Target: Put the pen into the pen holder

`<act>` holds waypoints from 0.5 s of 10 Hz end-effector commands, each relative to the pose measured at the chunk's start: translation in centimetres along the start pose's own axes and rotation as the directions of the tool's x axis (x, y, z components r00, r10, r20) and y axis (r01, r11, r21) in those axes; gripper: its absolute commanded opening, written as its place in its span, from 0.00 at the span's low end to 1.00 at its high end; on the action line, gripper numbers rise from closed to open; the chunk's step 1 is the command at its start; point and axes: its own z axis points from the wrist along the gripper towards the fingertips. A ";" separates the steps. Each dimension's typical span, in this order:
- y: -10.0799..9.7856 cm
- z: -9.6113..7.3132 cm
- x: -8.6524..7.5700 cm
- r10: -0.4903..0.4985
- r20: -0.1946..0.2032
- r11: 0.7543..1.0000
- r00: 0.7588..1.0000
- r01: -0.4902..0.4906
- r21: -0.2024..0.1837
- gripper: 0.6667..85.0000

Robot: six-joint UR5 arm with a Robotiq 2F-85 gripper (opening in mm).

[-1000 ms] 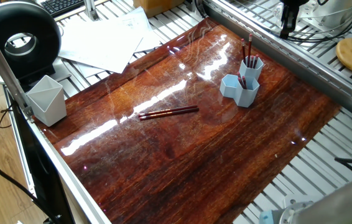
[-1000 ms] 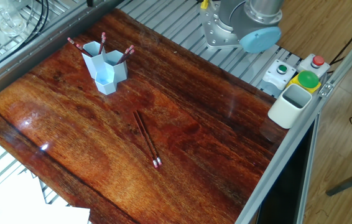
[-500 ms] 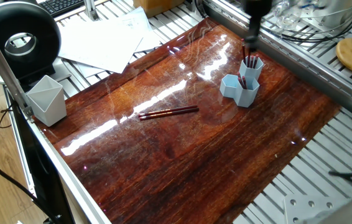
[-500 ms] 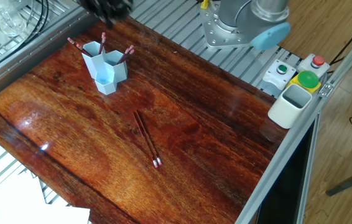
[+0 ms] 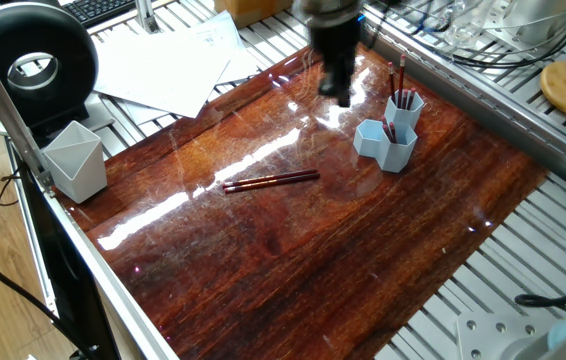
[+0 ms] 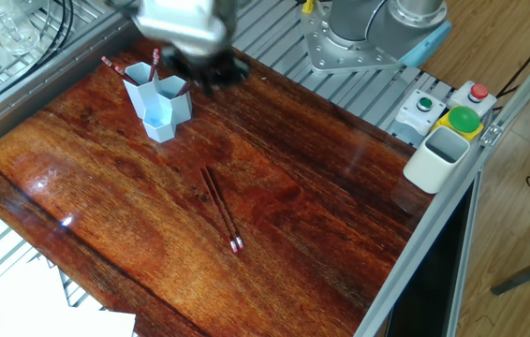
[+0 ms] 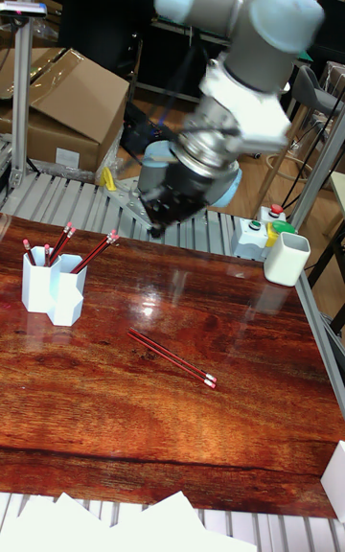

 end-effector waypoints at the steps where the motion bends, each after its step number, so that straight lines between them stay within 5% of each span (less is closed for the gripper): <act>1: 1.8 0.6 -2.6 -0.078 0.040 0.997 0.996 0.078 0.002 0.00; 5: 2.4 0.5 -3.3 -0.272 0.069 0.962 0.960 0.273 -0.005 0.00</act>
